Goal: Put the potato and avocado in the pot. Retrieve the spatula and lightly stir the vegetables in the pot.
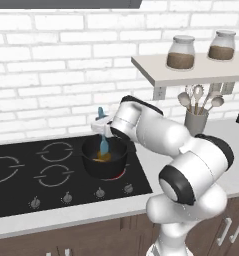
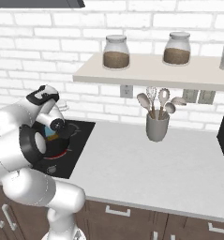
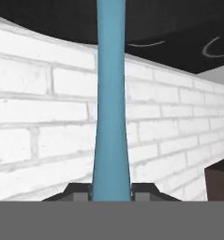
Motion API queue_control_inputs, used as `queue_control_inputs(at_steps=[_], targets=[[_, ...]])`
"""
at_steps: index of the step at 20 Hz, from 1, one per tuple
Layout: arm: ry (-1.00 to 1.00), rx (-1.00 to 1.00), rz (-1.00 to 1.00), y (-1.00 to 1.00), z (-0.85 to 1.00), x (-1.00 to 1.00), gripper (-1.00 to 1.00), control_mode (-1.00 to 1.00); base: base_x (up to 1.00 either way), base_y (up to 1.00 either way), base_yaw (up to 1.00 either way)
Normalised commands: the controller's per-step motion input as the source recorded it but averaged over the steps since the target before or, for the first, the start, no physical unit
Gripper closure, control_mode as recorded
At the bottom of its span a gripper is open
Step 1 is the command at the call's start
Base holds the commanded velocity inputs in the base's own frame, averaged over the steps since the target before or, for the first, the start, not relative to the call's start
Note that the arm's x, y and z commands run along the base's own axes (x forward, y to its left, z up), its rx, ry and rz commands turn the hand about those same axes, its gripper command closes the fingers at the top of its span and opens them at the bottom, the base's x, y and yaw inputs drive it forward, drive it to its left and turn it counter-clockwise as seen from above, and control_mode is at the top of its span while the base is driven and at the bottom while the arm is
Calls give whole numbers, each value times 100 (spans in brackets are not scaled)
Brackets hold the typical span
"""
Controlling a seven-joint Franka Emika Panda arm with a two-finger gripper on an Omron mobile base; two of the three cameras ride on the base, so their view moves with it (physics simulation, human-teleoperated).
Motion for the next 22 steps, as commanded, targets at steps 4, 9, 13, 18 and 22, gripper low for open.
queue_control_inputs(at_steps=[4, 9, 13, 18, 22], targets=[[0, 0, -1, 6, -38, -33, 100, -100, 0, 0, 0], [-3, 0, 0, -3, -5, -6, 100, -100, 0, 0, 0], [-10, 0, 0, -20, 0, 0, 100, -100, 0, 0, 0], [-8, 0, 0, -4, 0, -12, 100, -100, 0, 0, 0], [-3, 4, 0, 4, 2, -27, 100, -100, 0, 0, 0]])
